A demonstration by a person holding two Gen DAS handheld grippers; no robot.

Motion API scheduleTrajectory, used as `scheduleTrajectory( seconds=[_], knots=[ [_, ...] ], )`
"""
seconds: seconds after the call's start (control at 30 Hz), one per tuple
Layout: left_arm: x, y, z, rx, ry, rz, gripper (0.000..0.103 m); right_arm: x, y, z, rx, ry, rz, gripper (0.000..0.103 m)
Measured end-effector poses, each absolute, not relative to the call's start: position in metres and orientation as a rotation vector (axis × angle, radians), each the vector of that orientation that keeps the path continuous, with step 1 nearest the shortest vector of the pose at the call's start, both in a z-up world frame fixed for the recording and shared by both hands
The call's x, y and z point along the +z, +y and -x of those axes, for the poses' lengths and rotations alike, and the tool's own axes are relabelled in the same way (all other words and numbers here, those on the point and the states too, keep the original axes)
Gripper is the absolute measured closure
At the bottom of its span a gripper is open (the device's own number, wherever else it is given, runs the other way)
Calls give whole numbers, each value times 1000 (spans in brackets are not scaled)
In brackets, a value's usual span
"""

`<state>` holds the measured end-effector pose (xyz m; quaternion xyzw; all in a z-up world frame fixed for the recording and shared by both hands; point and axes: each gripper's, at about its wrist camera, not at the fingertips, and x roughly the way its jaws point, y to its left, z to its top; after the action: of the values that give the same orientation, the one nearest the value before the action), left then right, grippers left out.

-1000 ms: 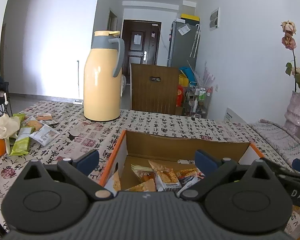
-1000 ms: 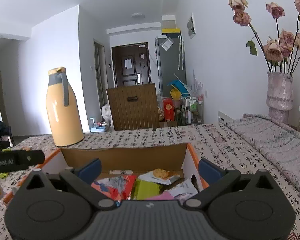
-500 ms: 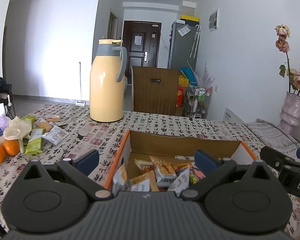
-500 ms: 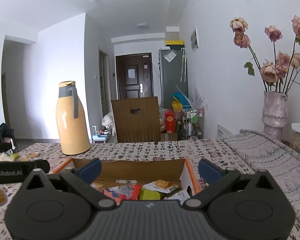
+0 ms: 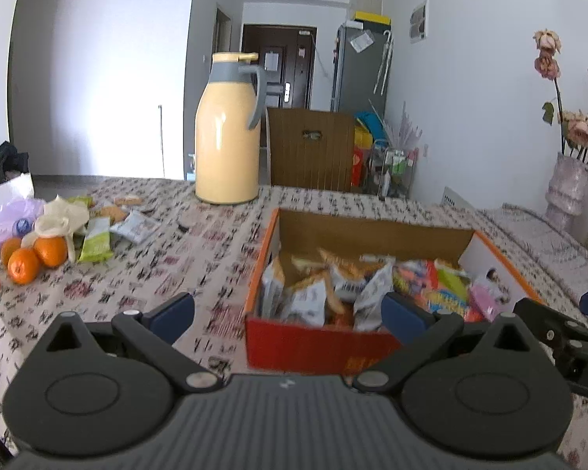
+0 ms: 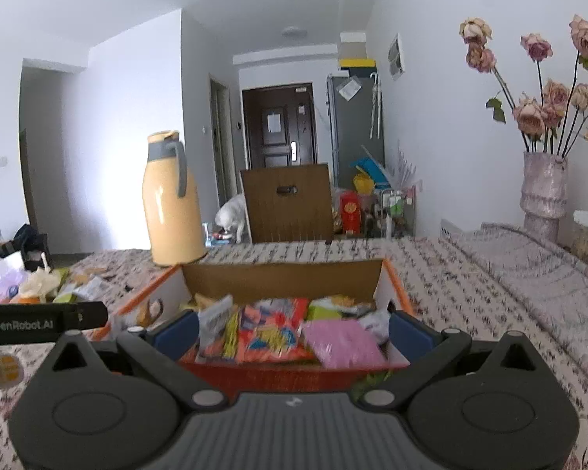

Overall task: Organize snacks
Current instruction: 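Move both tools back toward the last snacks beside the box, then grasp the pink wrapped cake with the right tool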

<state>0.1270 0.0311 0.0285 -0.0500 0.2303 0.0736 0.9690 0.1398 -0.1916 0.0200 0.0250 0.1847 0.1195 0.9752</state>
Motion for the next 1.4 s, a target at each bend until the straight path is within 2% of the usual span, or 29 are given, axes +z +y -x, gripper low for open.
scheduleTrajectory(
  seconds=[0.43,0.7,1.2,1.3,1.4],
  knots=[
    [-10,52,-94,118,548,66,0,-18,-178,-114,268,507,-27,0],
    [-40,61,-101,115,600,80,0,-36,-170,-112,273,579,-3,0],
    [-47,70,-104,107,626,150,0,-38,-143,-149,318,665,18,0],
    [-47,72,-105,106,634,162,0,-42,-142,-156,317,684,10,4],
    [-48,73,-106,103,636,173,0,-49,-143,-162,336,721,-18,13]
  ],
)
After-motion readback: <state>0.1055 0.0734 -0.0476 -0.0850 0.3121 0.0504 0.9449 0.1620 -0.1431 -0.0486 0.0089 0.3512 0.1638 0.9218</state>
